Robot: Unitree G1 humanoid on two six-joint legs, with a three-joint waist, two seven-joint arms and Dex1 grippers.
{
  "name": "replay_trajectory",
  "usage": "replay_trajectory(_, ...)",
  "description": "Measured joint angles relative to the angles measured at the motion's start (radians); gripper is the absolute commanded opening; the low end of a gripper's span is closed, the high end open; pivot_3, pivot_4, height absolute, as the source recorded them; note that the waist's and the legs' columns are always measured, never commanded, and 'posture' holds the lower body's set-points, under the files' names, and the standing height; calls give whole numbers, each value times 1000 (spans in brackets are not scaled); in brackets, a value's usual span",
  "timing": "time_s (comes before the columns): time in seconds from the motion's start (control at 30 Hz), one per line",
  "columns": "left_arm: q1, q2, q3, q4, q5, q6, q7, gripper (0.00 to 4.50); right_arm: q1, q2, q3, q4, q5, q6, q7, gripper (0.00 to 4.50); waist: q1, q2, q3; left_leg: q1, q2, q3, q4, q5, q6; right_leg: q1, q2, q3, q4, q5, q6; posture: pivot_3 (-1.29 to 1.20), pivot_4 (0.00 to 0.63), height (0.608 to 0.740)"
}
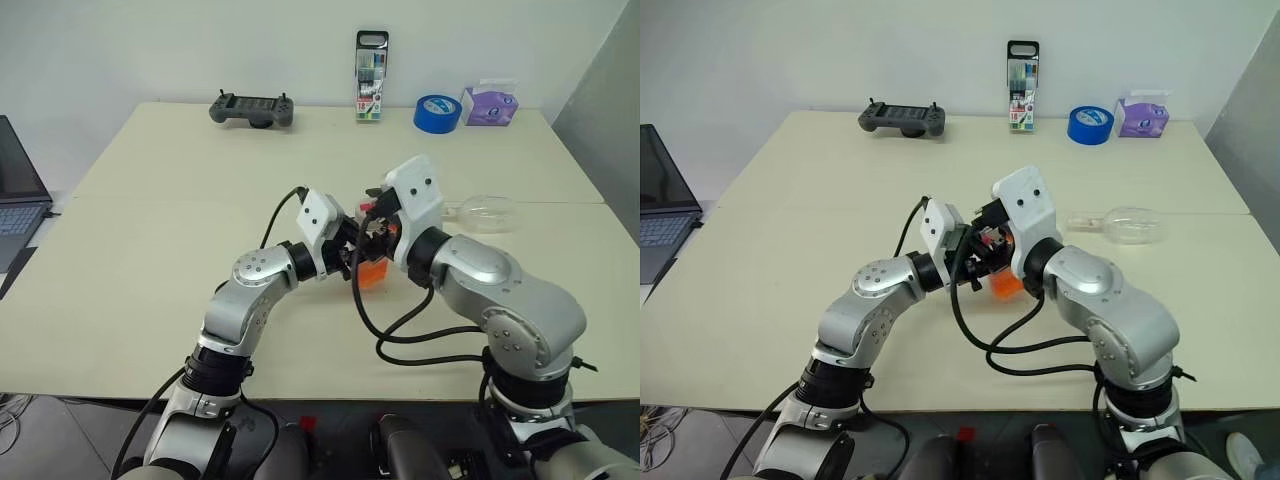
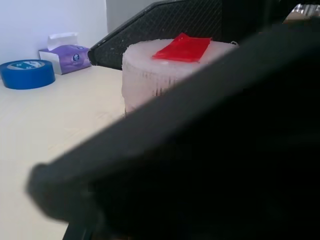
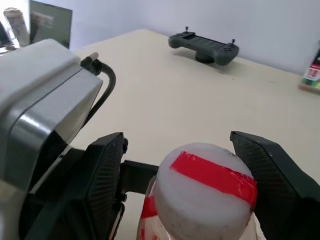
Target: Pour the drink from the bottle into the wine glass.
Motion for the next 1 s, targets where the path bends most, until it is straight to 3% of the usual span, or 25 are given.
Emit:
replay_trajectory(0.4, -39, -7, -8, 46, 16, -26, -13, 1946, -13, 61, -47, -20, -54, 104, -90, 3618, -2, 0, 0, 0, 1, 0, -1, 0, 0, 0, 2, -1, 0, 0, 0, 0, 150, 740)
replay_trajectory(0.5, -47, -8, -8, 46, 16, -30, -11, 1946, -21, 86, -48, -33, -66, 123, -110, 3041, -3, 0, 0, 0, 0, 0, -1, 0, 0, 0, 2, -1, 0, 0, 0, 0, 150, 740)
replay_trajectory(0.6, -57, -9, -8, 47, 17, -32, -9, 1946, -39, 100, -36, -39, -71, 142, -124, 2099, -3, 0, 0, 0, 0, 0, 0, 0, 0, 0, 2, -1, 0, 0, 0, 0, 150, 740)
replay_trajectory(0.77, -63, -15, -8, 61, 18, -48, -11, 1946, -44, 95, -16, -53, -90, 158, -142, 1975, -3, 0, 0, 0, 0, 0, 0, 0, 0, 0, 2, -1, 0, 0, 0, 0, 150, 740)
replay_trajectory(0.9, -66, -28, -10, 67, 18, -56, -5, 1946, -56, 6, 18, -46, -83, 125, -94, 1975, -3, 0, 0, 0, 0, 0, 0, 0, 0, 0, 2, -1, 0, 0, 0, 0, 150, 740)
replay_trajectory(1.0, -69, -28, -9, 67, 26, -59, 3, 1943, -58, -97, -21, 15, -11, 26, 66, 1975, -3, 0, 0, 0, -1, 1, 0, 0, 1, 1, 4, -1, -1, 0, 0, 0, 150, 740)
